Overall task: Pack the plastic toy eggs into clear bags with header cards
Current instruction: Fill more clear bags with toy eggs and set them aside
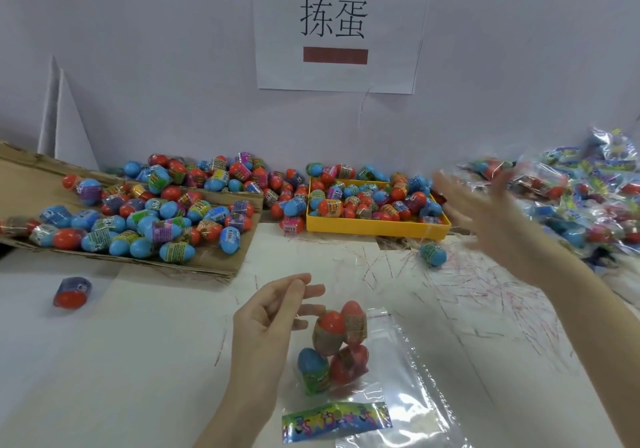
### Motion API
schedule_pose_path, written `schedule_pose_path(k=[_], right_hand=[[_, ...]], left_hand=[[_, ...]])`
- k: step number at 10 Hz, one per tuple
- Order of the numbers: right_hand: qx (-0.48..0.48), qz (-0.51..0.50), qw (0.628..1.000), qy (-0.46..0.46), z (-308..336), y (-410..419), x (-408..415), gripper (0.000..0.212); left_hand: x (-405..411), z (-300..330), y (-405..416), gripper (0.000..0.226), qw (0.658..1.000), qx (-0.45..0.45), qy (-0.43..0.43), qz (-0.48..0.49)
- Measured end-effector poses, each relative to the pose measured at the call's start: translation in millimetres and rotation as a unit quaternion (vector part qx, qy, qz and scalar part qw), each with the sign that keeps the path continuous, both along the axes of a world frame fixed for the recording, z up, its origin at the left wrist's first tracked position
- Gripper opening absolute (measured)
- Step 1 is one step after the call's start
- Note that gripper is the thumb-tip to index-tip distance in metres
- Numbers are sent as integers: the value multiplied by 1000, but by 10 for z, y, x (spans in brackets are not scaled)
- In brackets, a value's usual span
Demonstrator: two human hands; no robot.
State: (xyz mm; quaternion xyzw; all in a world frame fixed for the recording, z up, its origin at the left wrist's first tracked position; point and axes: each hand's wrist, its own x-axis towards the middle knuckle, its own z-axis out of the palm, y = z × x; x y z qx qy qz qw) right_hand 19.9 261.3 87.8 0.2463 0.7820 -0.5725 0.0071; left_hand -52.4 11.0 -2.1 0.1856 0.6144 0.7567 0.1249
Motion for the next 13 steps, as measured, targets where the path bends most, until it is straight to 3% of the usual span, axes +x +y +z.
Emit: schedule_pose_path(k=[1, 2, 3, 4, 5, 6, 7, 9, 10, 11, 13], right_hand=[[244, -147, 957, -51, -82, -125, 221, 90], [208, -128, 965, 97, -102, -291, 158, 87], [142, -102, 948, 266, -244, -418, 180, 61], [-3, -79, 964, 255, -438, -400, 131, 74], [-53, -137, 973, 180, -487, -426, 187, 65], [15, -7, 994, 112, -582, -573, 163, 83], [-7, 104, 989, 105, -681, -804, 185, 56], [-89, 43, 979, 176, -769, -896, 149, 31], [-119, 35, 976, 179, -784, -910, 155, 33], [-162, 25, 971, 176, -778, -928, 169, 42], [-166, -25, 967, 194, -818, -967, 187, 27]], left_hand=[[0, -4, -9, 18, 1000, 6, -19, -8], [-6, 2, -10, 18, 999, 4, -28, -16], [7, 17, -8, 17, 999, 15, -42, -30], [8, 32, -16, 16, 998, 21, -50, -44], [8, 25, -26, 16, 996, 30, -63, -49], [8, 34, -16, 16, 994, 46, -77, -55], [-3, 25, -11, 22, 992, 53, -91, -64], [-5, 11, -39, 42, 988, 19, -102, -115], [-18, -14, -31, 56, 981, -32, -140, -128], [-32, -22, -29, 45, 983, -43, -139, -116], [-55, -74, -23, 26, 983, -56, -136, -111]])
